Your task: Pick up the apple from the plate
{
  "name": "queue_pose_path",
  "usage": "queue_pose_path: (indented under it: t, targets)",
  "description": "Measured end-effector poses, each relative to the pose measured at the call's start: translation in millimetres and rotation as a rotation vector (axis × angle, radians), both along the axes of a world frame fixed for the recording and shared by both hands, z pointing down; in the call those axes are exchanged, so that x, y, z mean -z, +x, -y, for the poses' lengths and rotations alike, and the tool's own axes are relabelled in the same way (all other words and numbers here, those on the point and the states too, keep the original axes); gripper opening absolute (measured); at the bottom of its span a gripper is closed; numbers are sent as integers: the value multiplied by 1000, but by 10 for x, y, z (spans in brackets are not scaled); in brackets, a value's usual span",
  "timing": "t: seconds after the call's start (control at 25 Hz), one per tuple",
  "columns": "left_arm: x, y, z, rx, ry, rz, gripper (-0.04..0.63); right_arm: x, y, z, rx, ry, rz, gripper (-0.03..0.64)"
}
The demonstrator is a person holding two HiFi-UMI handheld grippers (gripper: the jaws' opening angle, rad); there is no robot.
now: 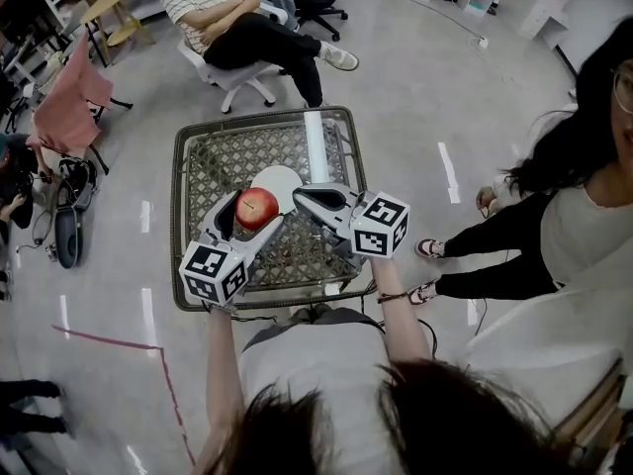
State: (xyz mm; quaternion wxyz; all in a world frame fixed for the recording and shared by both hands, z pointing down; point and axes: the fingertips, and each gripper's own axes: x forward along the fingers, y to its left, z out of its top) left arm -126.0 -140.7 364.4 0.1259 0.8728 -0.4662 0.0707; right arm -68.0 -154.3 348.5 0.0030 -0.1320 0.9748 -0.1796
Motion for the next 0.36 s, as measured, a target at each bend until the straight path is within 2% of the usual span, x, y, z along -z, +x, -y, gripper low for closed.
queue_pose_path:
  t: [0.36]
  targets:
    - [67, 22, 64, -5, -5, -7, 400, 80, -5, 59, 9, 3, -2, 9]
